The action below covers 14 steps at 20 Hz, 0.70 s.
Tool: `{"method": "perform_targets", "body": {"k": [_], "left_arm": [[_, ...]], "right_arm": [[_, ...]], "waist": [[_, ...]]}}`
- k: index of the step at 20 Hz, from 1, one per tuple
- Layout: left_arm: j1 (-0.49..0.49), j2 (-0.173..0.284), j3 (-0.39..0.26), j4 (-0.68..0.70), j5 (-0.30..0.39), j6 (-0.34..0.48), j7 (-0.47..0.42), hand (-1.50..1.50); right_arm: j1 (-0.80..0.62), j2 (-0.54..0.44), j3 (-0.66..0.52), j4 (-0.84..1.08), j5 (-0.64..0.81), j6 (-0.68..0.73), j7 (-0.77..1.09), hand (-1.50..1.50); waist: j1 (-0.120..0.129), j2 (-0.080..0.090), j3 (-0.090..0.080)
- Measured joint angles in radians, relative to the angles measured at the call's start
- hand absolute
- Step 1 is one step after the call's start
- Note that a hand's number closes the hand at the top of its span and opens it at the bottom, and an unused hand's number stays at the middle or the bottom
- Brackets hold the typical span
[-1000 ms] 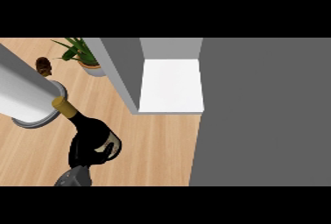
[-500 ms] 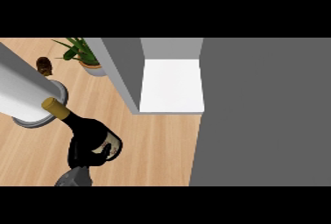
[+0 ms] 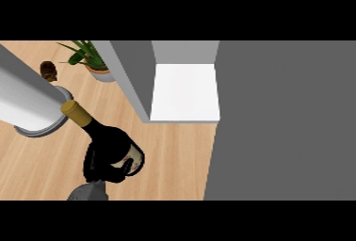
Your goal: Pick up the wine, place it into the cabinet and close the cabinet
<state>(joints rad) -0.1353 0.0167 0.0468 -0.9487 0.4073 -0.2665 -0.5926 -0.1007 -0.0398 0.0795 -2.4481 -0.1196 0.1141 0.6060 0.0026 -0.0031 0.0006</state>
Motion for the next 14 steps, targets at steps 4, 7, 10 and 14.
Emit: {"method": "perform_targets", "body": {"k": [4,7,10,14], "left_arm": [[0.044,-0.01,-0.131,-0.153,0.049,0.109,0.068,1.5],[0.078,-0.013,-0.23,-0.227,0.078,0.203,0.084,1.5],[0.081,-0.015,-0.325,-0.289,0.123,0.306,0.106,1.5],[0.076,-0.016,-0.399,-0.331,0.171,0.4,0.134,1.5]], "right_arm": [[0.017,0.0,-0.006,0.002,-0.003,0.012,-0.02,-1.5],[0.015,-0.015,-0.039,-0.001,-0.015,0.024,-0.012,-1.5],[-0.004,-0.015,-0.052,0.009,-0.021,0.022,-0.008,-1.5],[0.011,0.0,-0.027,0.013,-0.014,0.02,-0.026,-1.5]], "waist": [[-0.001,0.0,0.0],[-0.003,0.001,0.0],[-0.004,0.001,0.0],[-0.005,0.002,-0.001]]}}
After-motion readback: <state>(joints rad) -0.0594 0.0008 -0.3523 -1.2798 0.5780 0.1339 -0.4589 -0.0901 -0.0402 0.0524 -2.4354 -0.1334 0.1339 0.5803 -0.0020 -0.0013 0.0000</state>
